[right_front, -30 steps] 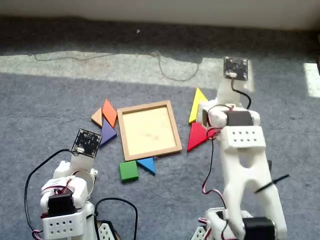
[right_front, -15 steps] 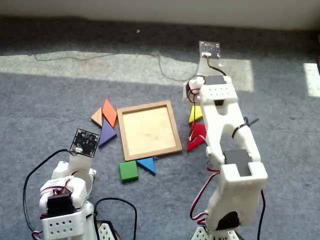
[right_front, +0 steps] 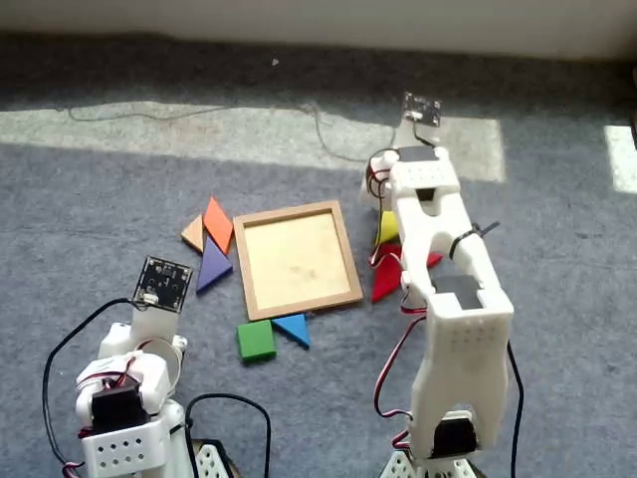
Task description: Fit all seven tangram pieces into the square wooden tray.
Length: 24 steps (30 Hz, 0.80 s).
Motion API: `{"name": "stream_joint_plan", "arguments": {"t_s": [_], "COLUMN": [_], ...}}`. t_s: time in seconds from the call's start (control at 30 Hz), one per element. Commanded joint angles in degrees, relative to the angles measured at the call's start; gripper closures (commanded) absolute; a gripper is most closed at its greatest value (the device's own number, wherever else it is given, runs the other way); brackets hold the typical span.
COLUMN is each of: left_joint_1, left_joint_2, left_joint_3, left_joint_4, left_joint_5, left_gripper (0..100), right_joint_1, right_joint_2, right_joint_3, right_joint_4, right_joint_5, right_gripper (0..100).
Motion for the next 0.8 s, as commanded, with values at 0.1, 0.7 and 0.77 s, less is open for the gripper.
{"name": "stream_joint_plan", "arguments": {"t_s": [0.1,0.7,0.77], "left_joint_1": [-0.40,-0.40,-0.40], "left_joint_2": [-2.07,-2.07,-2.07], "left_joint_3": [-2.42,-2.42,-2.42], "left_joint_4": [-1.32,-1.23,-1.23], "left_joint_5": [-0.35,-0.35,-0.35], "left_gripper": [99,99,99], "right_joint_1": [0.57,1.89,1.89], "right_joint_2": [1.36,1.71,1.71], "right_joint_3": [-3.21,-2.95,-3.03], "right_joint_4": [0.31,-1.45,-1.36], "right_joint_5": [-0.44,-0.09,-0.09], "right_gripper": [65.9,65.9,65.9]}}
